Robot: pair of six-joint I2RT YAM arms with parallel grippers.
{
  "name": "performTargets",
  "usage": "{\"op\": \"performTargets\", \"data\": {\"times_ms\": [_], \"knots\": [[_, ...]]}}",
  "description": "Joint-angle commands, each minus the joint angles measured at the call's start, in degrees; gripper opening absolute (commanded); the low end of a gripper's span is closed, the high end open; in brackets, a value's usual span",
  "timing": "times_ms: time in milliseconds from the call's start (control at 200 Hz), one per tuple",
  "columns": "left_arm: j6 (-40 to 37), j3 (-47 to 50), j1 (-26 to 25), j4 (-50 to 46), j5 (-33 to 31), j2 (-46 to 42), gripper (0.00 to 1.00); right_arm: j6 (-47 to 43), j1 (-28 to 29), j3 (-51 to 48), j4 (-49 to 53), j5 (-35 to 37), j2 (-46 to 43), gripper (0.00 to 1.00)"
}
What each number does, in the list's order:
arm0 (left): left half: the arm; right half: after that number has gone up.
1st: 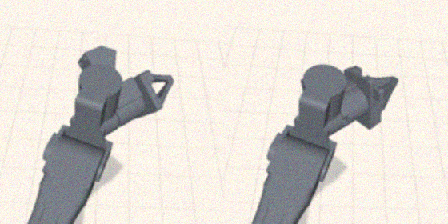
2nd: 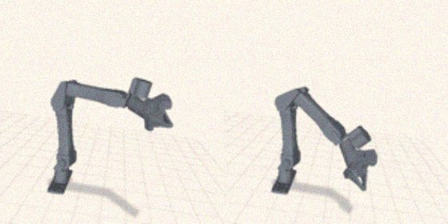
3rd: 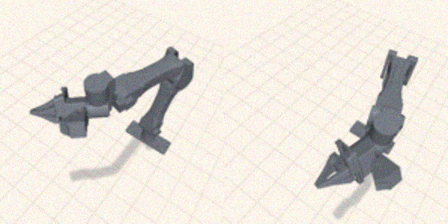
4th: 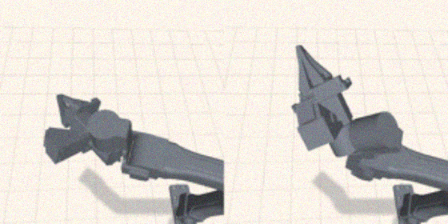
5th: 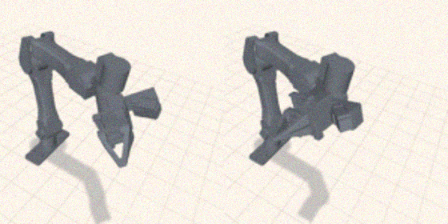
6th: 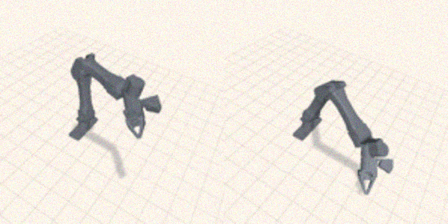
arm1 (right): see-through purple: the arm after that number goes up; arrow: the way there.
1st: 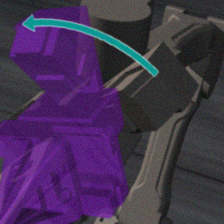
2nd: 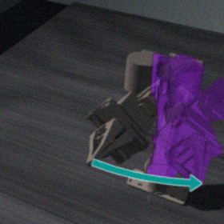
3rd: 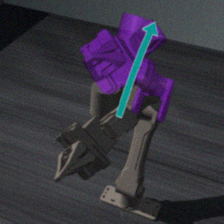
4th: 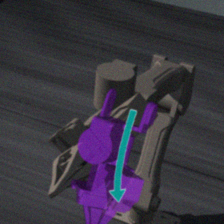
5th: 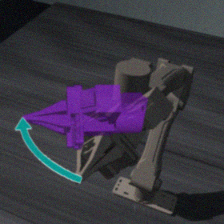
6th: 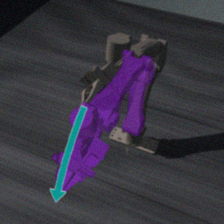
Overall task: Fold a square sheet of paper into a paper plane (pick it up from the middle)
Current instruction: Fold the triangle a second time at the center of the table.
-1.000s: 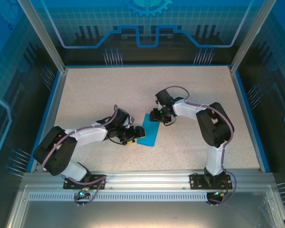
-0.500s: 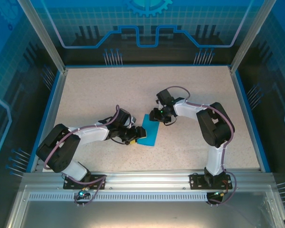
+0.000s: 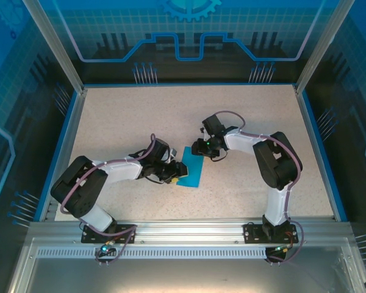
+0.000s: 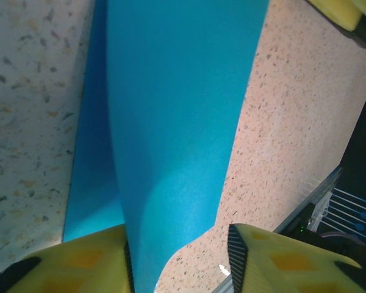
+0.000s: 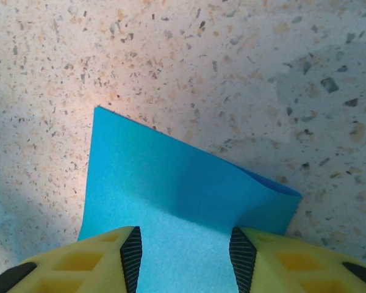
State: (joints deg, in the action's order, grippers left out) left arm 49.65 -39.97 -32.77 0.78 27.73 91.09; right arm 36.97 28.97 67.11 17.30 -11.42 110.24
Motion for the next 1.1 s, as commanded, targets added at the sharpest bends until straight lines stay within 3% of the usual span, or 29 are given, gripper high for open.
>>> {"op": "performTargets", "data": {"times_ms": [0,105,310,735,1095], "knots": [[0.03,-1.32,-0.33,-0.03,-0.32,0.41,0.39,-1.98,-0.59,-2.07,-0.67,-4.74,-2.28,0.45],[-0.12,-1.08,-0.28,-1.22,-1.56,0.42,0.33,-2.17,-0.13,-3.97,-3.28,-10.61,-6.41,0.43],[0.02,-0.75,-0.32,-0.70,-1.46,0.58,0.31,-1.38,2.02,-8.01,-2.07,-9.01,-11.05,0.41],[0.35,-0.91,-0.27,1.22,0.72,-0.19,0.31,-0.94,3.19,-7.95,-1.25,-7.43,-4.53,0.23],[2.89,-1.34,-0.37,8.08,5.21,0.47,0.33,-0.23,3.19,-8.78,-2.25,-7.57,-2.16,0.23]]}}
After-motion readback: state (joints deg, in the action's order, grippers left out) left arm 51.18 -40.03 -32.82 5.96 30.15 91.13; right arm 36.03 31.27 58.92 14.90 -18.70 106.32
